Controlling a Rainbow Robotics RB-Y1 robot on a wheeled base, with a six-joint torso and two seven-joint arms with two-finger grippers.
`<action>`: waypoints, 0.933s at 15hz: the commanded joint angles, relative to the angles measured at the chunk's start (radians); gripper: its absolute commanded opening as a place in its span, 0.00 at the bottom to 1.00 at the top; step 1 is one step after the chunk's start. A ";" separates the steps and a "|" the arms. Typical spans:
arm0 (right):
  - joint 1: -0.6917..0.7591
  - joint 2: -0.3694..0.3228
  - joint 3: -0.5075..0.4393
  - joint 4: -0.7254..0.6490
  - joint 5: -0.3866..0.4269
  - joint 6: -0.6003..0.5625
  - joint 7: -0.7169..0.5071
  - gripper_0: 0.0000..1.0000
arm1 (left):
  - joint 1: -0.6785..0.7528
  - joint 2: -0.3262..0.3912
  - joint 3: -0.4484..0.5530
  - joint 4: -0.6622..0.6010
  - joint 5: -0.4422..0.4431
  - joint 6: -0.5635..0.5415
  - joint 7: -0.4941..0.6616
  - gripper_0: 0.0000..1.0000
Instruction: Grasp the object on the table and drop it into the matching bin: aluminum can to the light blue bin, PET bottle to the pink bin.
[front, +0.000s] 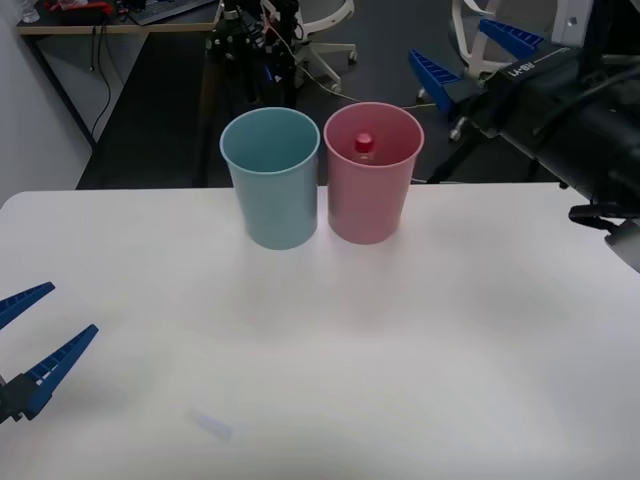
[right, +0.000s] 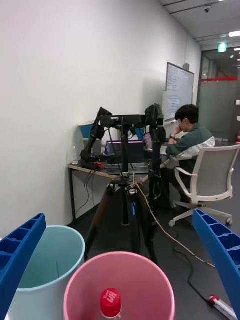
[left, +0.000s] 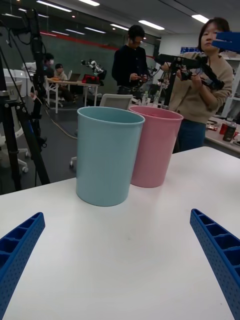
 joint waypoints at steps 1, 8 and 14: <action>0.135 -0.013 -0.073 -0.081 0.061 0.000 -0.008 1.00 | 0.000 0.000 0.000 0.000 0.000 0.000 0.000 1.00; 0.462 -0.014 -0.240 -0.220 0.210 -0.029 -0.037 1.00 | 0.000 0.000 0.000 0.000 0.000 0.000 0.000 1.00; 0.705 0.095 -0.342 -0.199 0.535 -0.273 -0.342 1.00 | 0.000 0.000 0.000 0.000 0.000 0.000 0.000 1.00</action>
